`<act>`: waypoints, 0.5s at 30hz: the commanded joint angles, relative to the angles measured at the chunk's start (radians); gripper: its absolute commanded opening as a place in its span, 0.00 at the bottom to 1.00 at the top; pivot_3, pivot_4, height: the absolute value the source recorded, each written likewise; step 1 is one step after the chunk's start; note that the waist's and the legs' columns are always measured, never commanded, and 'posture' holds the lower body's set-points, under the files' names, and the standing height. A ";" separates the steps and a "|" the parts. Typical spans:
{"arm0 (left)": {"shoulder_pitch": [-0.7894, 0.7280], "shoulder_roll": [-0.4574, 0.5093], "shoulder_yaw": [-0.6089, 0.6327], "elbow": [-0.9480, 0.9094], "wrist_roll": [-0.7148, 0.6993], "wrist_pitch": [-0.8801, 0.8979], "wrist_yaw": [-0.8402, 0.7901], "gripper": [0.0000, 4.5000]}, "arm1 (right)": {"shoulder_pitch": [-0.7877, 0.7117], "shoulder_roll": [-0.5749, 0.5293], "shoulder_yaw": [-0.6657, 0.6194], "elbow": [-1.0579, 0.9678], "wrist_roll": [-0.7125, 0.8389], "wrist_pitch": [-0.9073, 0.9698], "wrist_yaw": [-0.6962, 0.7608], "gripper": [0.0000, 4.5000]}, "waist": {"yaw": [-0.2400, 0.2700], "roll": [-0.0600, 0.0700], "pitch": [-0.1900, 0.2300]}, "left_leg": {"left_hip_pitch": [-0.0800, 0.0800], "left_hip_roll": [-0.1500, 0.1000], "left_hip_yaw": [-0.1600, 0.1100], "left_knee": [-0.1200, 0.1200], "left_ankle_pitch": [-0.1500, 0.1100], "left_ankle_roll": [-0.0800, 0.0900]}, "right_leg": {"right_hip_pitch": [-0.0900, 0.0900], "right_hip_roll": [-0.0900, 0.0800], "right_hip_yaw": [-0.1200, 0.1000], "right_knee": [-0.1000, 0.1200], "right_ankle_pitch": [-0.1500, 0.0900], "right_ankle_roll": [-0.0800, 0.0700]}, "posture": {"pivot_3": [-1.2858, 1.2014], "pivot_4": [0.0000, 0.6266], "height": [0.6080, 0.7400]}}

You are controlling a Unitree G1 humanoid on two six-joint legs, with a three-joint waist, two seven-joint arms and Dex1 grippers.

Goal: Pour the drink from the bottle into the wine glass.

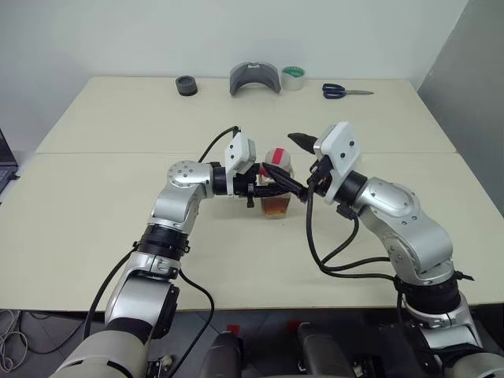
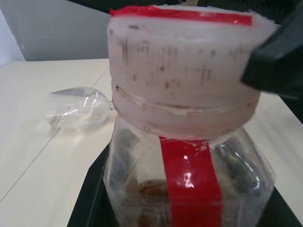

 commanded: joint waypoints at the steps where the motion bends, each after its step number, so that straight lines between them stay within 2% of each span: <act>1: -0.008 0.006 0.014 -0.031 -0.022 -0.014 -0.013 0.38 | 0.013 -0.026 -0.075 -0.038 0.012 0.005 -0.006 0.88 | 0.000 0.000 0.000 | 0.000 0.000 0.000 0.000 0.000 0.000 | 0.000 0.000 0.000 0.000 0.000 0.000 | 0.52 0.24 1.00; 15: -0.035 0.011 0.024 -0.001 -0.044 0.027 -0.049 0.38 | 0.011 -0.073 -0.075 -0.192 0.221 0.144 0.083 0.88 | 0.000 0.000 0.000 | 0.000 0.000 0.000 0.000 0.000 0.000 | 0.000 0.000 0.000 0.000 0.000 0.000 | 0.52 0.24 1.00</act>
